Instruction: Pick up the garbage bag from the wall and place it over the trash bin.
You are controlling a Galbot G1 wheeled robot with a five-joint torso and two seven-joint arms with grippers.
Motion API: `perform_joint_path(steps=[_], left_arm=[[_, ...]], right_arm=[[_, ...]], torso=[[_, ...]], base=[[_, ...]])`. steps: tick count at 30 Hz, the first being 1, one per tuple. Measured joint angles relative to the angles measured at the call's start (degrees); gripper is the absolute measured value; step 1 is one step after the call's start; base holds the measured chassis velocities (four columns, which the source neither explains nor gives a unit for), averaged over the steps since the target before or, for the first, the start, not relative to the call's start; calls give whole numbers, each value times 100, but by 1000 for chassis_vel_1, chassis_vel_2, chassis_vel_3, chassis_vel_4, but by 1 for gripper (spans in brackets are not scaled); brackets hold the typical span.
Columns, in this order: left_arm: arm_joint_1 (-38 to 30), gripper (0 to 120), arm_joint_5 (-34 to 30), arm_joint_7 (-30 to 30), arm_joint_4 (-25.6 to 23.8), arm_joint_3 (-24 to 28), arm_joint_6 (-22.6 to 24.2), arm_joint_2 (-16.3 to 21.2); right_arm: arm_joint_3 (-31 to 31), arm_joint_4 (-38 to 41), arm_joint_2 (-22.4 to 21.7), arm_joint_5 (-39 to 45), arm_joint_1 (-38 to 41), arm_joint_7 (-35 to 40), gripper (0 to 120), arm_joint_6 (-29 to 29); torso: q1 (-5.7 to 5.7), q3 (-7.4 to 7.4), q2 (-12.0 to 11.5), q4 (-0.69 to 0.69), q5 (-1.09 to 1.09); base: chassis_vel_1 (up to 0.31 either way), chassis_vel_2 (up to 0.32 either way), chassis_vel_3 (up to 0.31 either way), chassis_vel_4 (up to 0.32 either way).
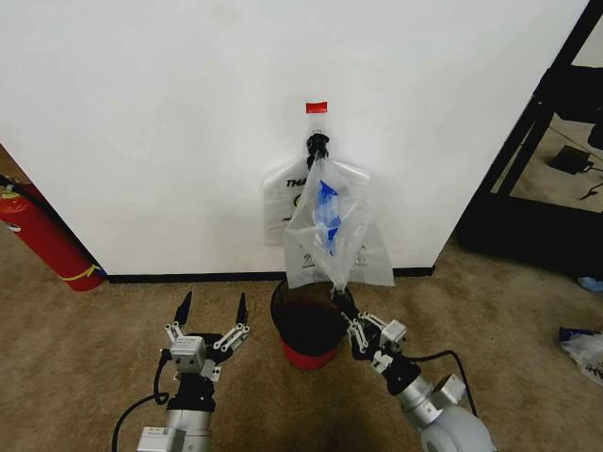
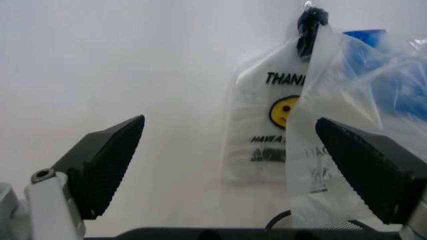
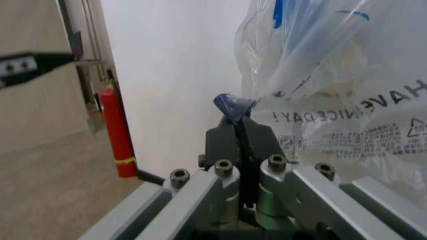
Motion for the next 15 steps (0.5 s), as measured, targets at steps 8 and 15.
perform_joint_path(steps=[8,15], left_arm=[[49,100,30,-4,-25,19,-15,-36],[61,100,43,-6,-72,28,-15,-49]], right_arm=[[-60,-129,146,-425,-96,60,0,327],[-105,-119,232,-760,-149,209,0,501]], torso=[[0,0,0,0,0],[1,0,0,0,0]], base=[[0,0,0,0],[0,0,0,0]])
